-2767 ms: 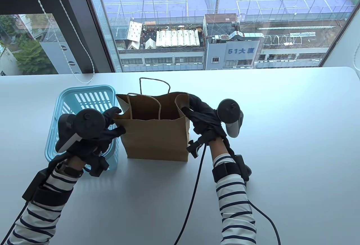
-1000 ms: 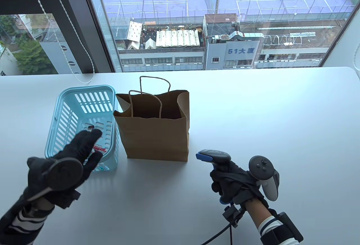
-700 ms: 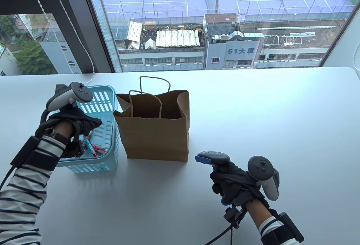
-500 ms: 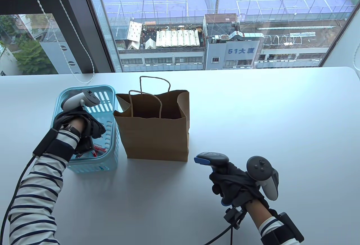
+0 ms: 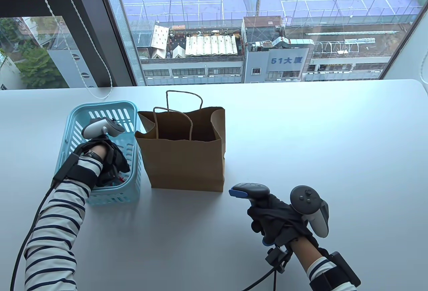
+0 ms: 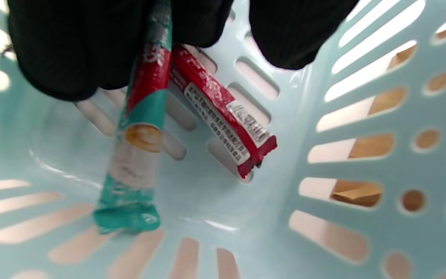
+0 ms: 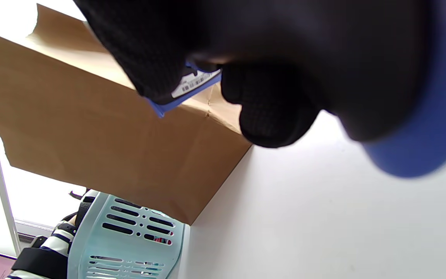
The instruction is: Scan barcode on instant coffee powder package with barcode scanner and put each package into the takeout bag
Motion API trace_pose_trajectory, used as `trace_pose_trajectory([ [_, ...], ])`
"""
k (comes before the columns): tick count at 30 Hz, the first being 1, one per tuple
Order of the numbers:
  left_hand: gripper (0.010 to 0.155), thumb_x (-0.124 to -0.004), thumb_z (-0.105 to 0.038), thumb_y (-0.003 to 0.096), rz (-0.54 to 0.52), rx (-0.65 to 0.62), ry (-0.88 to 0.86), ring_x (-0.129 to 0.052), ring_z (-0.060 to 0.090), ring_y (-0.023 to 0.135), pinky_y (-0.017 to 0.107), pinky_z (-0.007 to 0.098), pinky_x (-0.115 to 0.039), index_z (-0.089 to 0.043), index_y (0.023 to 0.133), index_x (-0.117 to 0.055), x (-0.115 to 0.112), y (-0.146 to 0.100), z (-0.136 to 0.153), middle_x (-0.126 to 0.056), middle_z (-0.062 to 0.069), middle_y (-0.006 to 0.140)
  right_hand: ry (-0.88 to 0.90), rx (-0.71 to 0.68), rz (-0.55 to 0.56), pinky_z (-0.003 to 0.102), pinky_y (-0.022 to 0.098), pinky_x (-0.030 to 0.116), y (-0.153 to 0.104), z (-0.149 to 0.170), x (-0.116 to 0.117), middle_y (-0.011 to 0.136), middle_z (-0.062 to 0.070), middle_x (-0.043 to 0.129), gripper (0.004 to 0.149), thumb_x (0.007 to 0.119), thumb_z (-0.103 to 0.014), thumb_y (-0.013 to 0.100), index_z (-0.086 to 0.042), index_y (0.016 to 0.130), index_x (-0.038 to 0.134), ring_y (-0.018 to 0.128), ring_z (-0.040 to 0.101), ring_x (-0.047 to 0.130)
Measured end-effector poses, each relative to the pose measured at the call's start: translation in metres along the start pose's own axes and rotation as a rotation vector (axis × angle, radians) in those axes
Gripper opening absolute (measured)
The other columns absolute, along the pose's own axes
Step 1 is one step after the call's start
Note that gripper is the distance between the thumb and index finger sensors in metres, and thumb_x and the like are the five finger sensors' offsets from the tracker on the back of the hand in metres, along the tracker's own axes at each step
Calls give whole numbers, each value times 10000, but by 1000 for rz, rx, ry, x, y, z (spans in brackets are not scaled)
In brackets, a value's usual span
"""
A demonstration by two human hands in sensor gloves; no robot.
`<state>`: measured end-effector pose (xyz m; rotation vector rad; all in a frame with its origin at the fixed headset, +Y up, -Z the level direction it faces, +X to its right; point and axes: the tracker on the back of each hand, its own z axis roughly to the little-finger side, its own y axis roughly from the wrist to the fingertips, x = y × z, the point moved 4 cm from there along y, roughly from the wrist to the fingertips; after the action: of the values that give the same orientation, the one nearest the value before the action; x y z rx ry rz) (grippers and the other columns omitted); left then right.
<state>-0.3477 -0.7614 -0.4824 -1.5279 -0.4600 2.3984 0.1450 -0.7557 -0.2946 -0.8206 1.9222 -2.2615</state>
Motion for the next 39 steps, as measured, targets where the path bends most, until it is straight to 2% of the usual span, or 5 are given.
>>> trace_pose_trajectory([
  [10,374,-846,-177,436,-634,-414,-76,-1097,322,524,267,311,-956,-167,809,-866,70,-167,-12,-875,224,864,8,3,4,469,335,860,0,0,0,745,185,850,582,824,-348,537,5,935,587,446,326,1002],
  [19,329,-896,-223,391,-1137,-1028,-284,-1136,239,463,241,254,-999,-259,717,-894,33,-294,25,-952,125,773,17,-1,11,468,336,860,0,0,1,745,184,849,583,824,-349,537,5,935,587,446,326,1003],
  [25,905,-851,-200,403,-1229,-1193,-81,-1102,213,539,312,225,-1003,-386,1014,-209,-24,-318,30,-861,38,795,29,-4,22,467,336,861,-1,0,1,746,182,849,582,823,-350,537,4,935,586,449,325,1002],
  [30,447,-860,-174,381,-1293,-1362,-40,-1116,217,573,329,241,-1032,-323,776,-715,-65,-324,32,-883,7,778,34,-9,38,467,337,861,0,0,1,747,182,848,582,821,-350,538,4,935,584,450,324,1003],
  [39,286,-911,-201,358,-1418,-1453,271,-1117,188,613,362,164,-1035,-319,558,-745,-141,-292,20,-844,82,853,-76,-157,24,454,337,898,-7,-24,7,679,132,910,535,897,-360,503,-33,862,671,460,296,1042],
])
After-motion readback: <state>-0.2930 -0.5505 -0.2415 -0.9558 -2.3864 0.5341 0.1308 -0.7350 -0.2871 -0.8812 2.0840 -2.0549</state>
